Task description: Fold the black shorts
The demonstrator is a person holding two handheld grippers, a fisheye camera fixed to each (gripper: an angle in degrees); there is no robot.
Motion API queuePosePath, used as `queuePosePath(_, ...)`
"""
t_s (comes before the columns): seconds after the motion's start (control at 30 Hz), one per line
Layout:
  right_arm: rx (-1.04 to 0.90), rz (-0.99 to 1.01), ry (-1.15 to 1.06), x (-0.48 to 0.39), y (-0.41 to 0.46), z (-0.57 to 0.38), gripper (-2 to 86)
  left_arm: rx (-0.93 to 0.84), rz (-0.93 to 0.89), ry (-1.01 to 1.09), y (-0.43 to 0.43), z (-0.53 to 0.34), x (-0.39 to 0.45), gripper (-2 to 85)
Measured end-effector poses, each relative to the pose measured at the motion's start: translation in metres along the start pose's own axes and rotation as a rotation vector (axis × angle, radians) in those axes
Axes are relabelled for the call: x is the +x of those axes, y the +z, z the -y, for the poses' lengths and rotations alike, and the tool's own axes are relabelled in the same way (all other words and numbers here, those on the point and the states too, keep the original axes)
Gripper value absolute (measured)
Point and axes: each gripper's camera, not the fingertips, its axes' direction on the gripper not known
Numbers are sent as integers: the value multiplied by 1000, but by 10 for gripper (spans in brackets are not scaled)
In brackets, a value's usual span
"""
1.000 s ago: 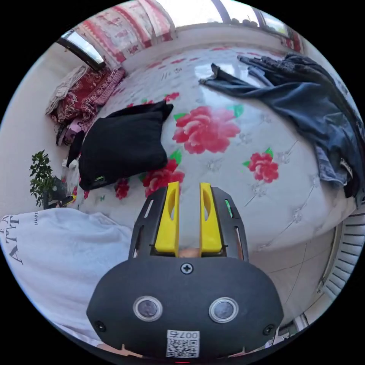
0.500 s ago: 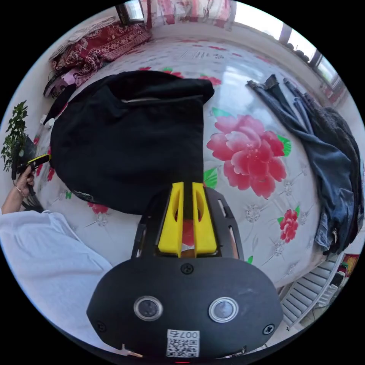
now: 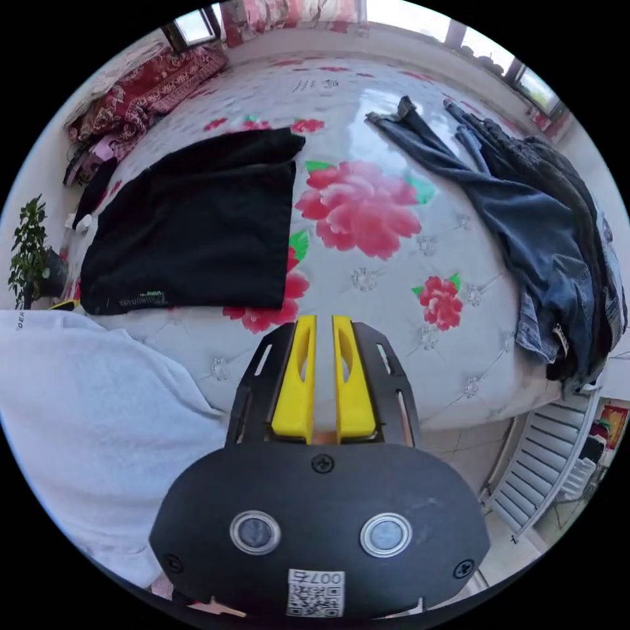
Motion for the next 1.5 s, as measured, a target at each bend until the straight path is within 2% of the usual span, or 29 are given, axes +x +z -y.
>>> queuePosePath(0.17, 120, 157, -18, -7, 12, 105, 58, 131, 54, -38, -41, 27, -13, 35)
queuePosePath(0.3, 65, 176, 24, -10, 60, 186, 67, 216, 3, -31, -50, 64, -8, 50)
queuePosePath(0.47, -55, 120, 31, -25, 107, 238, 35, 190, -1, 55, -12, 148, 34, 68)
queuePosePath(0.5, -82, 93, -31, -35, 106, 247, 19, 175, 8, 62, -4, 157, 38, 68)
queuePosePath(0.57, 37, 99, -164, -50, 72, 250, 8, 91, 90, 91, 26, 186, 55, 69)
queuePosePath(0.63, 304, 206, -339, -59, -5, 229, 3, 67, 128, 140, 40, 196, 65, 69)
queuePosePath(0.7, 400, 250, -463, -62, -50, 200, 2, 111, 150, 144, 39, 196, 68, 69)
queuePosePath(0.77, 378, 269, -583, -63, -69, 168, 3, 112, 107, 124, 39, 192, 63, 69)
queuePosePath(0.8, 258, 286, -621, -61, -61, 151, 4, 116, 96, 119, 39, 190, 61, 69)
queuePosePath(0.83, 74, 293, -620, -57, -38, 137, 8, 125, 82, 112, 38, 185, 60, 69)
queuePosePath(0.87, -25, 273, -603, -55, -22, 131, 9, 131, 77, 111, 38, 180, 60, 69)
queuePosePath(0.9, -185, 203, -551, -49, 7, 116, 18, 132, 78, 113, 37, 178, 60, 69)
queuePosePath(0.97, -294, 148, -530, -43, 31, 96, 34, 137, 110, 111, 28, 169, 62, 69)
queuePosePath(1.07, -194, 159, -432, -33, 29, 95, 59, 202, 121, 115, 5, 160, 64, 69)
queuePosePath(1.2, 30, 249, -168, -5, 37, 133, 77, 242, 59, 106, -9, 168, 67, 73)
queuePosePath(1.33, 45, 246, -7, -2, 91, 177, 76, 163, 103, 146, 19, 197, 92, 81)
queuePosePath(1.43, -10, 123, 31, -20, 126, 192, 51, 95, 209, 163, 46, 210, 113, 81)
queuePosePath(1.5, 71, 10, -33, -39, 123, 190, 26, 111, 282, 185, 52, 208, 126, 78)
